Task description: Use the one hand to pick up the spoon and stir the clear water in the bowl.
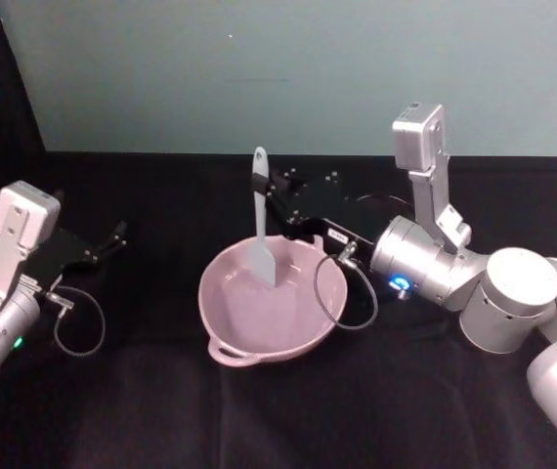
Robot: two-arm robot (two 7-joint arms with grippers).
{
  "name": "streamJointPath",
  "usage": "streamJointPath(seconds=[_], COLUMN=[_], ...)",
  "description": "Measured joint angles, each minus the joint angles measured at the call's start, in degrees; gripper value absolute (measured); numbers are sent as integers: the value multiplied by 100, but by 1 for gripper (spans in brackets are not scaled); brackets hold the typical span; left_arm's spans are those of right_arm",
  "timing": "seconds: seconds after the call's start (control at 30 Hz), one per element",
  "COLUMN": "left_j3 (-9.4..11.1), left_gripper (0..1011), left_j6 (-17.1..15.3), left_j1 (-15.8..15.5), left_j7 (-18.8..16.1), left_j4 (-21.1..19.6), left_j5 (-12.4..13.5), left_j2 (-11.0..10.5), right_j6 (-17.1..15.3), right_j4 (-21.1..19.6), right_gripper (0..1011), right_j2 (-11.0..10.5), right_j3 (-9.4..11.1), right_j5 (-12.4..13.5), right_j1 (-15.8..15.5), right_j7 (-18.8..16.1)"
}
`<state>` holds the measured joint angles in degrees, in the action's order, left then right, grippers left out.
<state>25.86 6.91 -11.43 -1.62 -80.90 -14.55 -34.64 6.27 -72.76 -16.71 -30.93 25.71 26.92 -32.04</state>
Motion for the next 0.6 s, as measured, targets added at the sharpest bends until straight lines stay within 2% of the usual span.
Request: streamJointPath(seconds=[0.27, 0.37, 0.6], left_j3=[0, 0, 0], left_gripper=[1011, 1011, 1011], left_j6=[0, 0, 0], left_j1=[0, 0, 0], left_j7=[0, 0, 0], left_j4=[0, 0, 0], left_j5=[0, 0, 0], left_j2=[0, 0, 0], right_j6=[-14, -94, -221], right_j4=[-232, -402, -741], right_gripper=[110, 110, 110], right_j2=[-155, -273, -420], right_j3=[110, 144, 184], right_j5=[-79, -76, 71], right_j1=[-166, -306, -555], right_j7=[4, -39, -147])
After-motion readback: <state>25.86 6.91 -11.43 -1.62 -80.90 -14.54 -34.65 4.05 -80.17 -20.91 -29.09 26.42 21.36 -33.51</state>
